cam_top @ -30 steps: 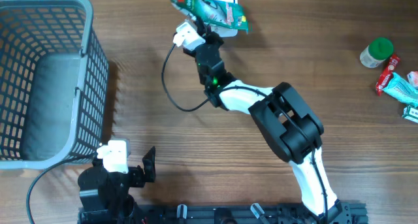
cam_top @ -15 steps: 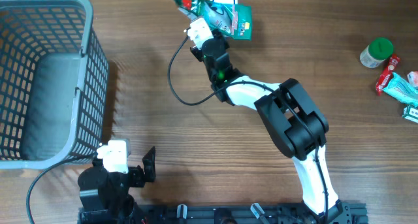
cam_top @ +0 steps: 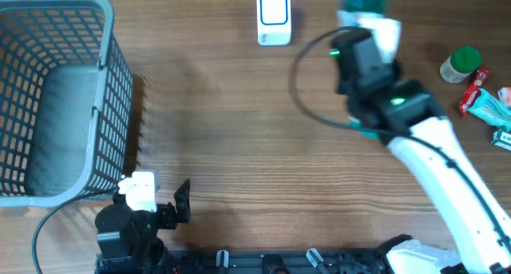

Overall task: Scan the item barcode
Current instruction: 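Carry the gloves pack to the right edge and release it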

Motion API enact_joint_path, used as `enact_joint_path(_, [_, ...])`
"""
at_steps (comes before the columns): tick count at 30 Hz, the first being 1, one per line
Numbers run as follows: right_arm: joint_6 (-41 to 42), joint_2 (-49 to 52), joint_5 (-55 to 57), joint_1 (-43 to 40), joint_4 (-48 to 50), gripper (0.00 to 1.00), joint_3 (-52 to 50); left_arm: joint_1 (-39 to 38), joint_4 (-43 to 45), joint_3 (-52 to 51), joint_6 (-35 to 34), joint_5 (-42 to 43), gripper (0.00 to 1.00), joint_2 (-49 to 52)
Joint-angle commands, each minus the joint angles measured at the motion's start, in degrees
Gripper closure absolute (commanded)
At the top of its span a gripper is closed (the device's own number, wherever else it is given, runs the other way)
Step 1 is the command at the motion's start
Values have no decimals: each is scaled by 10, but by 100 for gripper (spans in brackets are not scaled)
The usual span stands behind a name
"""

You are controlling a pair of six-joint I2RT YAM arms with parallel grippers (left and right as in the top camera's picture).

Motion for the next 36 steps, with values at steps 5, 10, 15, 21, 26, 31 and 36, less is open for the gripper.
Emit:
enact_joint_path(5, [209, 30, 97, -265, -2, 95, -63, -2, 1, -2, -5, 1, 0, -2])
enact_joint_path(10, [45, 97, -23, -304, 104, 95, -119, -2, 1, -2, -5, 1, 0, -2])
enact_joint_path(15, [70, 129, -32, -301, 100, 85, -120, -2, 1, -2, -5, 1, 0, -2])
enact_joint_path(21, [78, 115, -51, -301, 94, 0, -100, -2, 1, -2, -5, 1, 0, -2])
enact_joint_path(26, [7, 11, -180, -276, 76, 0, -82, -2, 1, -2, -5, 1, 0, -2])
enact_joint_path(31, [-63, 36, -313, -261, 35, 5, -114, -2, 1, -2, -5, 1, 0, -2])
enact_joint_path(36, [0, 138, -230, -261, 93, 87, -198, -2, 1, -2, -5, 1, 0, -2])
